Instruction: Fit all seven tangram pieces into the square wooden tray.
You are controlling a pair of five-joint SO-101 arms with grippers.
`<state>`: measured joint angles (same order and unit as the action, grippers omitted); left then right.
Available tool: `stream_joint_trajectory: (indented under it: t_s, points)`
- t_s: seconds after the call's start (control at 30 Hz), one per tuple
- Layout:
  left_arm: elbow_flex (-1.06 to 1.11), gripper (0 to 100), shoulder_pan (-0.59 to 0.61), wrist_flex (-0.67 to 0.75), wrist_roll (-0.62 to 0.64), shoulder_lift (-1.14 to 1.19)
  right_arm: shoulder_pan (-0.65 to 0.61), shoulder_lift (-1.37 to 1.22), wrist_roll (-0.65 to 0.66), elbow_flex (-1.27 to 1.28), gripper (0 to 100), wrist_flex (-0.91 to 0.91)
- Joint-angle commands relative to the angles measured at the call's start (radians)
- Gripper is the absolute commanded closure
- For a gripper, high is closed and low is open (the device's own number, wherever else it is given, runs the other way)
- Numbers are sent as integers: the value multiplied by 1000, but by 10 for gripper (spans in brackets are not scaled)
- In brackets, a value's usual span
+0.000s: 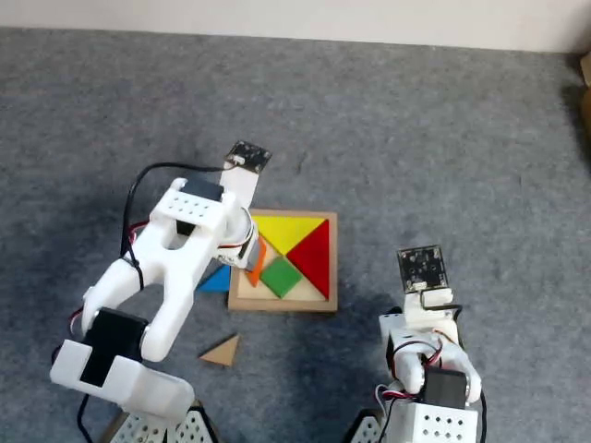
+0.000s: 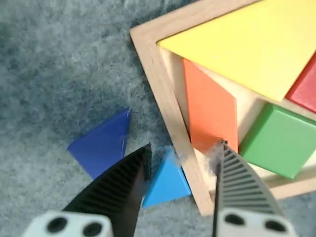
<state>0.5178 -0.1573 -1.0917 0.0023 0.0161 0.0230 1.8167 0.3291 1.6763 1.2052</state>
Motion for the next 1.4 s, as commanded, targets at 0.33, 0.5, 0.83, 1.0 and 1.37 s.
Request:
stream_joint_trajectory:
  t_s: [0.33, 0.5, 0.83, 1.0, 1.37]
  points:
    - [-50, 785, 13, 60, -9, 19, 12, 12, 9, 88, 950, 2]
    - [-140, 785, 33, 23, -3, 41, 12, 12, 9, 88, 950, 2]
    - [-303, 785, 41, -201, -3, 41, 12, 12, 9, 88, 950, 2]
    - [-297, 785, 42, -206, -3, 39, 12, 12, 9, 88, 950, 2]
    - [-269, 786, 94, -290, -5, -110, 12, 12, 9, 88, 950, 2]
